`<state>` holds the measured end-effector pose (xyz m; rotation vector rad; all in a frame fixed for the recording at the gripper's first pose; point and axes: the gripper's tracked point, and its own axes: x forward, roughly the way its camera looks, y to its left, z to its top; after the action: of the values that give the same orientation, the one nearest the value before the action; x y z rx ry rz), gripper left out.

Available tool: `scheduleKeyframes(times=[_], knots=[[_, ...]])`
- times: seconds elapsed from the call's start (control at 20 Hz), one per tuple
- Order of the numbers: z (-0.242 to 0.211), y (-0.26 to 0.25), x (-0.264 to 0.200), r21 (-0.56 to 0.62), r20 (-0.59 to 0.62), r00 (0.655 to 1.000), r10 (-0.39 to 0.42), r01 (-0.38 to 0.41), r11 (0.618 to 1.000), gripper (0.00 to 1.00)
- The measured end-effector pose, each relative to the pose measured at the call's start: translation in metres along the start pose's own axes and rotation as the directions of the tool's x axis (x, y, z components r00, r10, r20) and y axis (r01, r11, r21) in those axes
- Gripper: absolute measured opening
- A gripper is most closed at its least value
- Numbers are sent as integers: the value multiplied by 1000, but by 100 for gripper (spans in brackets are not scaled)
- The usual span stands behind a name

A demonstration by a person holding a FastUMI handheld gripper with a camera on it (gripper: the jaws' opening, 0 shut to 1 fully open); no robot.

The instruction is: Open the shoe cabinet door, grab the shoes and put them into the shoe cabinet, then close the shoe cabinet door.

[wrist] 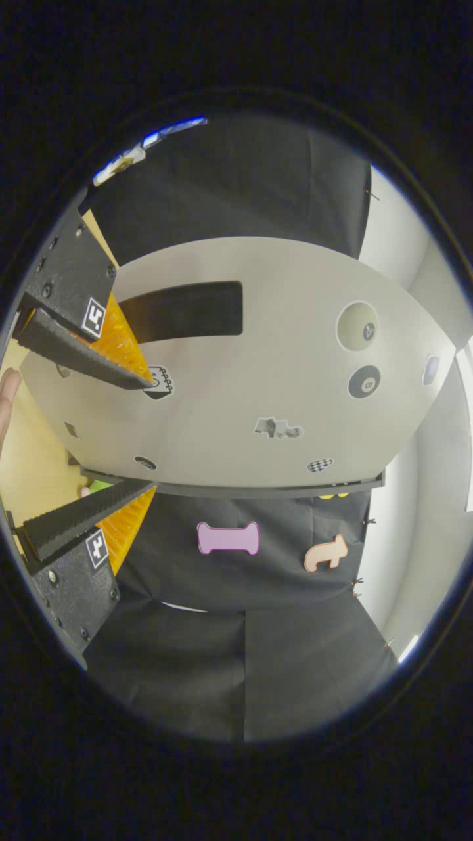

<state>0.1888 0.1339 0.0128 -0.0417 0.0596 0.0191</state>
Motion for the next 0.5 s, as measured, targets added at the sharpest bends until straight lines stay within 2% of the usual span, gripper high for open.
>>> scheduleKeyframes(times=[0.2,0.4,0.5], knots=[[-9,51,23,-24,-2,1000,-10,10,1000,91],[-10,111,42,-26,29,997,74,-74,997,92],[-11,121,32,-1,34,996,81,-81,997,98]])
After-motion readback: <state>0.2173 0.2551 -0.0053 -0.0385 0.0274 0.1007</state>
